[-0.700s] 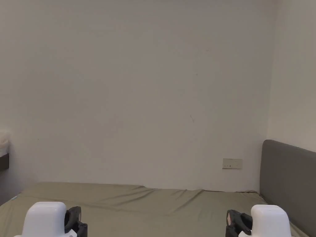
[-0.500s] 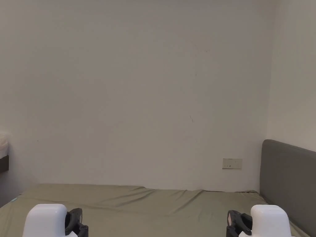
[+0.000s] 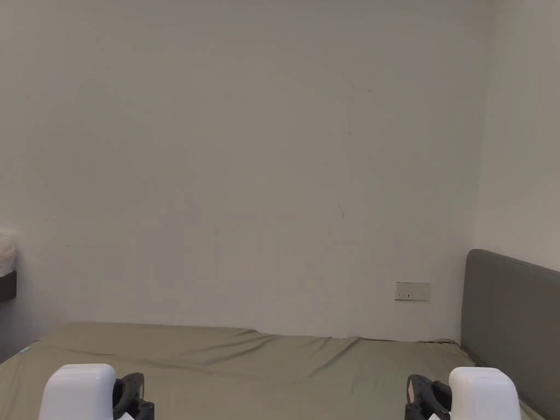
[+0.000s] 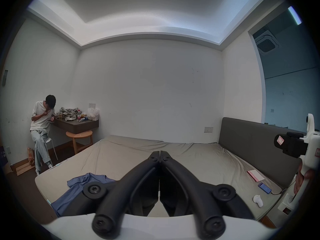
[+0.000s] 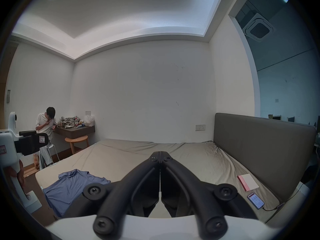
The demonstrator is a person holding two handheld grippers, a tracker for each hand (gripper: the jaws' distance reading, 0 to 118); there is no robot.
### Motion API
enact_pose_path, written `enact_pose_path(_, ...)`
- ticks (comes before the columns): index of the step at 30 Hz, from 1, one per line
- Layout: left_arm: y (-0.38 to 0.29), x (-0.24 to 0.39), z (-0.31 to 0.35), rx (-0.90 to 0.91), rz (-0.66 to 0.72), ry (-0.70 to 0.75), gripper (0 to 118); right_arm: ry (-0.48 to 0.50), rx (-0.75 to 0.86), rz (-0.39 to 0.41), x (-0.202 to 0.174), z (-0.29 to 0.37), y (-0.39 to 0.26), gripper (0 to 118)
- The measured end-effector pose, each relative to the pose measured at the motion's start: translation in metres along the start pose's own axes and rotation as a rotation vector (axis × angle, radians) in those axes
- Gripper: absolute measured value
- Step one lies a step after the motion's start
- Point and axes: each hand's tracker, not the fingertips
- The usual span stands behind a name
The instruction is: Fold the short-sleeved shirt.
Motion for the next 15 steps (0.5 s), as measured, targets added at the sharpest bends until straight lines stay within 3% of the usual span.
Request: enact_pose_path(15,-0.0068,-0.0038,-0.005,-0.016,-0.006,0.007,2,0.003,0.025,-0.028,0.0021,-0.0019,-0.004,9)
